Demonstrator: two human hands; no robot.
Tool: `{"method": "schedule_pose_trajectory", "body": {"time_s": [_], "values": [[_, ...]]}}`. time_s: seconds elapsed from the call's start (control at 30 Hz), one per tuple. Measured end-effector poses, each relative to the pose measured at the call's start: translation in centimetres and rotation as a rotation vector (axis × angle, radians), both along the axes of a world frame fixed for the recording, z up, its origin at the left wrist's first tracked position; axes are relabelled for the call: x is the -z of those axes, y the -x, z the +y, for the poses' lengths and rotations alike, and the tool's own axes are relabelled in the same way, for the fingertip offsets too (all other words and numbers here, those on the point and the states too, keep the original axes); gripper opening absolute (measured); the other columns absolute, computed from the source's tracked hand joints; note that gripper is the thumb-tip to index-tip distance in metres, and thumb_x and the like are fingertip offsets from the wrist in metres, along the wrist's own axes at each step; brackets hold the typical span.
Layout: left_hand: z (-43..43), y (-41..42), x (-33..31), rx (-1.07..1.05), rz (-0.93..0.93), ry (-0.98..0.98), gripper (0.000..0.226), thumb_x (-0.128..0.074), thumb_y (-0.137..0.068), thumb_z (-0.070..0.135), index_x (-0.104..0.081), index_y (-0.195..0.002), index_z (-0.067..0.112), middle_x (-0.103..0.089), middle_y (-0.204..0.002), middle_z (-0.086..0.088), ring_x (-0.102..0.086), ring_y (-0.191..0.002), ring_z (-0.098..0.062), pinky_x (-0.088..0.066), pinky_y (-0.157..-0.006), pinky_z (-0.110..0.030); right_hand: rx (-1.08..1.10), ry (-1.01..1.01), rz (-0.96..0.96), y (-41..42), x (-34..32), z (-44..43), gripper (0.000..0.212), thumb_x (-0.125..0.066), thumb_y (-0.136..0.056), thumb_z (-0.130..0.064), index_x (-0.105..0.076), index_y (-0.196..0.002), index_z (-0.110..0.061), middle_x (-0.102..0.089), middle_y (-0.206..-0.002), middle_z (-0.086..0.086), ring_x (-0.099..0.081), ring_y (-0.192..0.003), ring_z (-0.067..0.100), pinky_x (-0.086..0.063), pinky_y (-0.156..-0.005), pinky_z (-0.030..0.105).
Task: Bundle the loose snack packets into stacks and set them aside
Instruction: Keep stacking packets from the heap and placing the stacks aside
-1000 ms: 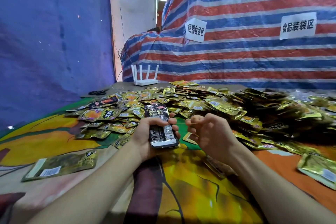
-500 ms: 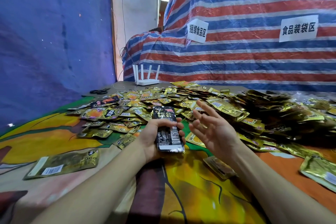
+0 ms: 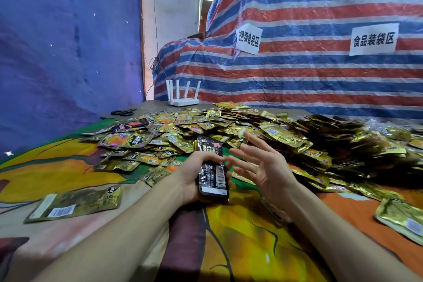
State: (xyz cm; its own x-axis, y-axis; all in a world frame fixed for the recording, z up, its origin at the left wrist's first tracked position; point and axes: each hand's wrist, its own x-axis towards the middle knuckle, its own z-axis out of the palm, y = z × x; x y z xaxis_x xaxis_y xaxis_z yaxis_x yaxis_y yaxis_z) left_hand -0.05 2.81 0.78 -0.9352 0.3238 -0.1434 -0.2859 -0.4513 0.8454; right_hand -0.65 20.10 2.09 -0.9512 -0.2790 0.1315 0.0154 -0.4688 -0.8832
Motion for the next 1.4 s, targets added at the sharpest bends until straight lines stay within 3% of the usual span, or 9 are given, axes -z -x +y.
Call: {"method": "schedule_pose_trajectory", "body": {"time_s": [0.17,0.3,0.43,0.6,0.77,0.93,1.07,1.2,1.4], "values": [[-0.1,0.7,0.2,-0.233,0.008,-0.121,0.012,-0.051,-0.089,0.005,-0.057,-0.099,0.008,-0.068,-0.082,-0.013,-0.068,-0.062,-0.024,-0.060,-0.061,-0.034,0.068,-0.078,0.054,-0.1,0.1,-0.2,0.075,-0.084,-0.057,-0.014,-0.064,-0.130,-0.015,-0.077,-0.102,0.017,-0.075,-0.090,0.038,-0.060,-0.058,0.035],[-0.1,1.2,0.3,-0.427,0.114,-0.093,0.024,-0.054,-0.094,0.015,-0.076,-0.086,0.015,-0.072,-0.090,-0.009,-0.070,-0.077,-0.026,-0.055,-0.079,-0.042,0.045,-0.279,0.122,-0.5,0.7,-1.0,0.094,-0.098,-0.043,-0.015,-0.066,-0.131,-0.022,-0.069,-0.116,0.023,-0.076,-0.094,0.031,-0.062,-0.065,0.044],[-0.6,1.3,0.1,-0.513,0.138,-0.138,0.025,-0.058,-0.095,0.029,-0.078,-0.104,0.017,-0.070,-0.105,-0.019,-0.066,-0.095,-0.035,-0.050,-0.097,-0.053,0.003,-0.394,0.193,-1.1,1.6,-2.3,0.069,-0.093,-0.065,-0.006,-0.069,-0.125,-0.031,-0.064,-0.123,0.012,-0.076,-0.094,0.023,-0.063,-0.067,0.042],[1.1,0.6,-0.1,-0.409,0.063,-0.098,0.040,-0.064,-0.095,0.036,-0.069,-0.117,0.003,-0.072,-0.112,-0.022,-0.072,-0.094,-0.034,-0.060,-0.079,-0.043,0.109,-0.550,0.396,-1.6,2.1,-3.0,0.074,-0.097,-0.056,-0.027,-0.065,-0.121,-0.038,-0.071,-0.115,-0.009,-0.070,-0.103,0.005,-0.060,-0.083,0.029],[1.6,0.4,0.0,-0.355,0.066,-0.054,0.047,-0.067,-0.091,0.038,-0.069,-0.122,0.002,-0.071,-0.116,-0.022,-0.070,-0.104,-0.036,-0.059,-0.080,-0.046,0.193,-0.419,0.370,-0.9,1.7,-2.7,0.044,-0.072,-0.074,-0.016,-0.073,-0.115,-0.033,-0.074,-0.109,0.006,-0.071,-0.103,0.025,-0.059,-0.091,0.052],[1.1,0.3,0.2,-0.360,0.135,-0.009,0.057,-0.071,-0.078,0.042,-0.069,-0.120,0.004,-0.073,-0.112,-0.021,-0.071,-0.103,-0.037,-0.058,-0.086,-0.052,0.160,-0.289,0.316,-0.8,1.7,-2.5,0.061,-0.044,-0.088,0.013,-0.077,-0.115,-0.031,-0.077,-0.107,-0.001,-0.074,-0.100,0.025,-0.061,-0.083,0.053],[1.0,0.2,0.2,-0.364,0.162,0.024,0.051,-0.068,-0.086,0.039,-0.068,-0.122,0.002,-0.072,-0.115,-0.022,-0.069,-0.107,-0.040,-0.053,-0.094,-0.060,0.147,-0.266,0.304,-1.0,1.7,-2.1,0.058,-0.063,-0.088,0.014,-0.071,-0.124,-0.031,-0.078,-0.098,-0.004,-0.077,-0.087,0.024,-0.064,-0.064,0.040],[1.2,0.0,0.4,-0.303,0.174,0.098,0.057,-0.075,-0.072,0.040,-0.073,-0.114,0.001,-0.073,-0.112,-0.021,-0.071,-0.101,-0.036,-0.059,-0.086,-0.050,0.213,-0.309,0.362,-1.0,1.7,-2.1,0.060,-0.079,-0.078,0.008,-0.070,-0.127,-0.026,-0.076,-0.110,0.007,-0.075,-0.096,0.024,-0.063,-0.081,0.045],[1.6,0.2,0.5,-0.276,0.132,0.108,0.046,-0.077,-0.070,0.040,-0.078,-0.104,0.008,-0.074,-0.110,-0.019,-0.073,-0.087,-0.032,-0.062,-0.069,-0.043,0.328,-0.393,0.434,-0.7,1.9,-2.4,0.053,-0.088,-0.070,0.001,-0.072,-0.114,-0.023,-0.073,-0.109,0.009,-0.074,-0.095,0.017,-0.062,-0.082,0.034]]}}
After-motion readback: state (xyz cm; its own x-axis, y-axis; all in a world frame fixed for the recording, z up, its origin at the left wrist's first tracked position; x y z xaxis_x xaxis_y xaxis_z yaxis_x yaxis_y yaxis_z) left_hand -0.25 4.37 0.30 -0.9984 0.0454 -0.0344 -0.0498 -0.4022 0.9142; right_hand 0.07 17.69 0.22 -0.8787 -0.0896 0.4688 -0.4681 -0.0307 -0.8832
